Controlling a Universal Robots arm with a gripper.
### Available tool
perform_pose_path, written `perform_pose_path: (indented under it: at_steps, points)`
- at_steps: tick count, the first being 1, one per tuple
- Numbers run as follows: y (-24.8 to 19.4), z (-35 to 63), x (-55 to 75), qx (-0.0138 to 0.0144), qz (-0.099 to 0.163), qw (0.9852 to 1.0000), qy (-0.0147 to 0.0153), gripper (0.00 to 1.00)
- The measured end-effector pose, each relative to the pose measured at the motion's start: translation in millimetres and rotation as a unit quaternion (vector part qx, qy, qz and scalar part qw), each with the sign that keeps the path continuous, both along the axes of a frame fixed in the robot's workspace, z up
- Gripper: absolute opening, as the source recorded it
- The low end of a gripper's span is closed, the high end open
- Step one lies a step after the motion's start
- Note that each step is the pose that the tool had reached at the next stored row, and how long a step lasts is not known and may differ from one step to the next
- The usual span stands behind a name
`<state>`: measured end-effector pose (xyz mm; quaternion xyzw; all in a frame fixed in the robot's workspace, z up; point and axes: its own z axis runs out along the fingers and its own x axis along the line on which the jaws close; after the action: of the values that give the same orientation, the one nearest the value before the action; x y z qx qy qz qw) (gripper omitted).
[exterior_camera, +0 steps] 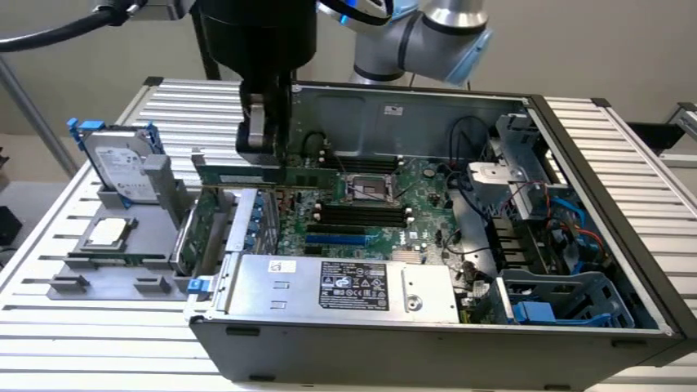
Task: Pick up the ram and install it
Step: 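Pick up the ram and move it above insertion slot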
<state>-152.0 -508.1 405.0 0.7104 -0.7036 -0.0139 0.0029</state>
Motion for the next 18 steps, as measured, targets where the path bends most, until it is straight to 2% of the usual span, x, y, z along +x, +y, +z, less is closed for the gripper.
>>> perform_pose_path:
  at_steps: [5,9,13,18]
  points:
    - [2.4,-3.5,22.5,0.0000,0.000,1.0000,0.0000,0.00]
    - [6.5,-8.9,41.0,0.0000,0.000,1.0000,0.0000,0.00]
    - [13.8,-16.1,57.3,0.0000,0.000,1.0000,0.0000,0.00]
    - [25.8,-25.3,73.0,0.0000,0.000,1.0000,0.0000,0.00]
